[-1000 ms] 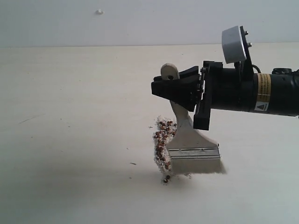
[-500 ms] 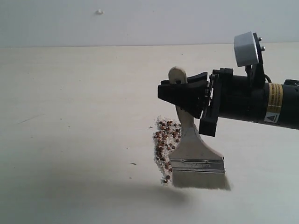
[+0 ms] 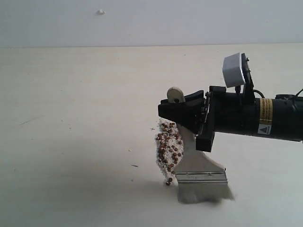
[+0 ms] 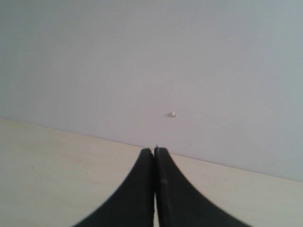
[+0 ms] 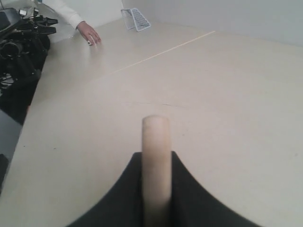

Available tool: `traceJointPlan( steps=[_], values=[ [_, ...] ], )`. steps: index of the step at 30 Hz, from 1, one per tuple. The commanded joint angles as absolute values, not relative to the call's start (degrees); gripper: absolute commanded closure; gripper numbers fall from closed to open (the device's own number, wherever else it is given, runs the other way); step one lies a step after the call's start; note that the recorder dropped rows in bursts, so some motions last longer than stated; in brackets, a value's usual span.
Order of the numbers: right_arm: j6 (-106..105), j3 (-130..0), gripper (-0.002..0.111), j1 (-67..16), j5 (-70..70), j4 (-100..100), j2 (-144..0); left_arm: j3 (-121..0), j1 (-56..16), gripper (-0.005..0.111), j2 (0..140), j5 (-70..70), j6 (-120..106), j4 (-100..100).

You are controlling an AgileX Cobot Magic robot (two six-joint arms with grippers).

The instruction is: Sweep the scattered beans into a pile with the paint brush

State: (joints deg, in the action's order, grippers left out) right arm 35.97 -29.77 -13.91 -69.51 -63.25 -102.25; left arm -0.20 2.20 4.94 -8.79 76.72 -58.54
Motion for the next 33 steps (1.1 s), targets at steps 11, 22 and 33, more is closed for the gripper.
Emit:
traceJointPlan(
  steps=[11, 22, 33],
  values=[
    [29.8, -37.6, 0.108, -14.0, -70.0, -58.6, -107.0, 0.0, 2.2, 0.107, 4.6, -8.9, 76.7, -58.1],
    [34.9, -38.7, 0.108, -14.0, -70.0, -59.0, -105.4, 0.0, 2.2, 0.107, 4.6, -8.9, 76.7, -58.1],
    [45.4, -38.6, 0.108, -14.0, -70.0, -67.1, -96.6, 0.0, 2.2, 0.107, 4.6, -8.9, 76.7, -58.1]
  ],
)
